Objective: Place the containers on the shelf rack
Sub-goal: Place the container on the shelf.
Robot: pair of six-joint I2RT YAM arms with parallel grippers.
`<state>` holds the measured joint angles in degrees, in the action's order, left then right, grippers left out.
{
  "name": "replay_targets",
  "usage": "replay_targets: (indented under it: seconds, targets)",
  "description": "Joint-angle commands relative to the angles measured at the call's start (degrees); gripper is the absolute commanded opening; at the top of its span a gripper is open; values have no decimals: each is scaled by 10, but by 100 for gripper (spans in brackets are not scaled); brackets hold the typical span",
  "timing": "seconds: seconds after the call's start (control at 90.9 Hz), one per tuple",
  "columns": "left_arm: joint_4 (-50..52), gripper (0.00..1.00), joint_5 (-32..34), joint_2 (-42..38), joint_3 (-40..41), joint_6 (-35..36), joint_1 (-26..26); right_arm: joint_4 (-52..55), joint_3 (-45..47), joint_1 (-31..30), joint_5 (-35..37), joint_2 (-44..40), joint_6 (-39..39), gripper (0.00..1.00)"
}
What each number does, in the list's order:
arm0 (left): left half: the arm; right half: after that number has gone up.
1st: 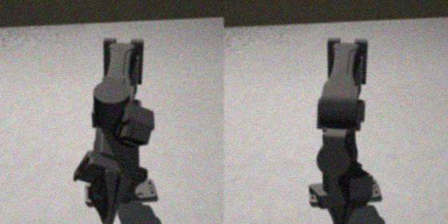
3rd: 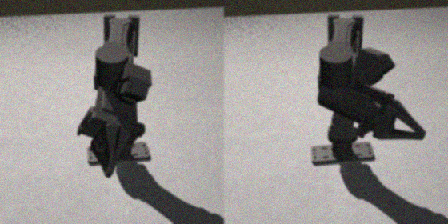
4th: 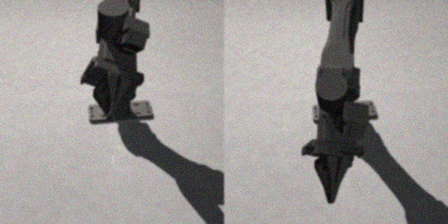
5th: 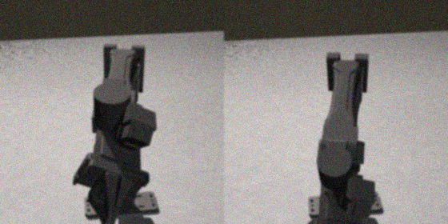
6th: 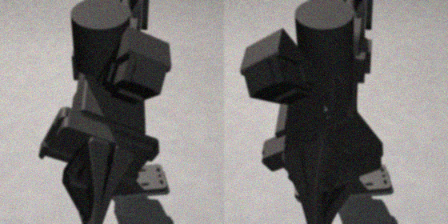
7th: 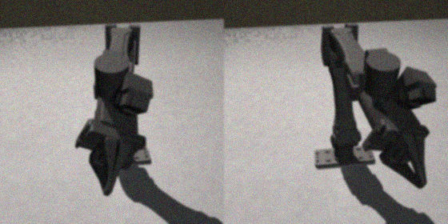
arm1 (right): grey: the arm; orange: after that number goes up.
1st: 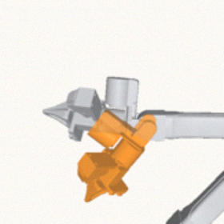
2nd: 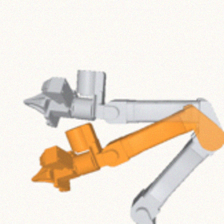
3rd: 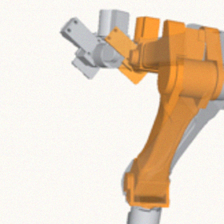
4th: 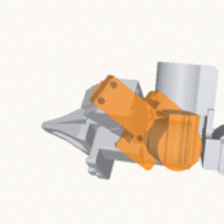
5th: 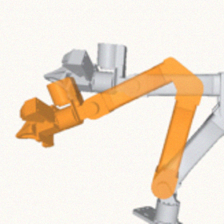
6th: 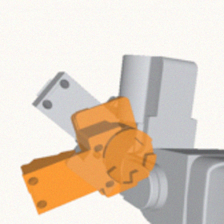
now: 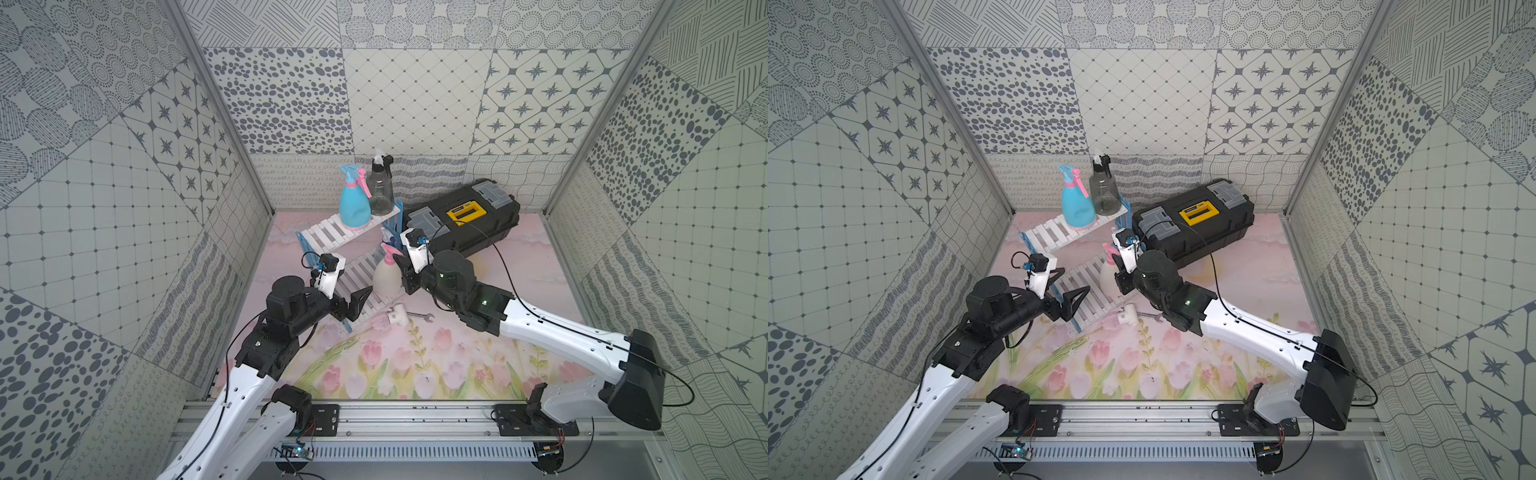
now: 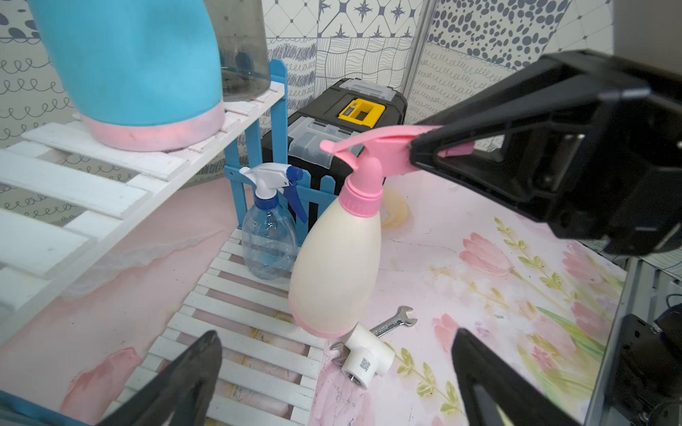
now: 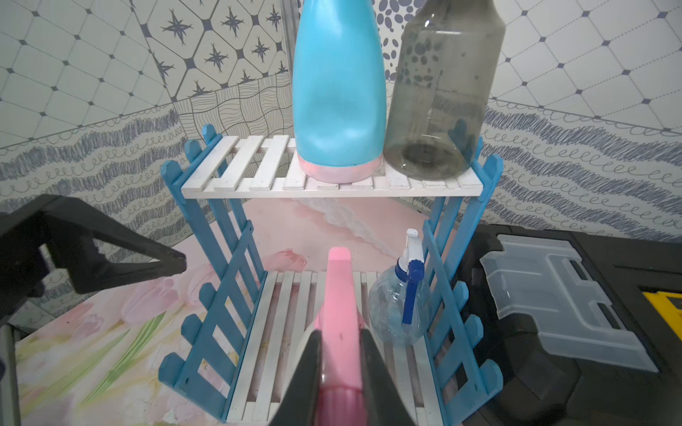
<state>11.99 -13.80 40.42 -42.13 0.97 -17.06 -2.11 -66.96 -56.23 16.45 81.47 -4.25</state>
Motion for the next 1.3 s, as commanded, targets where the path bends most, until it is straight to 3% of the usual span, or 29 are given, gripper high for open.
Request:
replay_targets:
  seconds: [0.0, 0.352, 0.66, 0.88, 1.287]
  targets:
    - [24, 99, 54, -5, 1, 35, 7, -63, -37, -9, 40, 20, -8, 0]
    - [42, 99, 55, 8, -5, 54, 8, -61, -93, -24, 55, 117, -22, 0]
    - [71, 99, 115, 23, -17, 66, 8, -47, -136, -27, 46, 186, -42, 0]
    - [72, 99, 120, 25, -18, 67, 8, -48, -153, -34, 46, 224, -41, 0]
    - [69, 99, 106, 26, -17, 65, 9, -94, -117, -51, 68, 247, -28, 0]
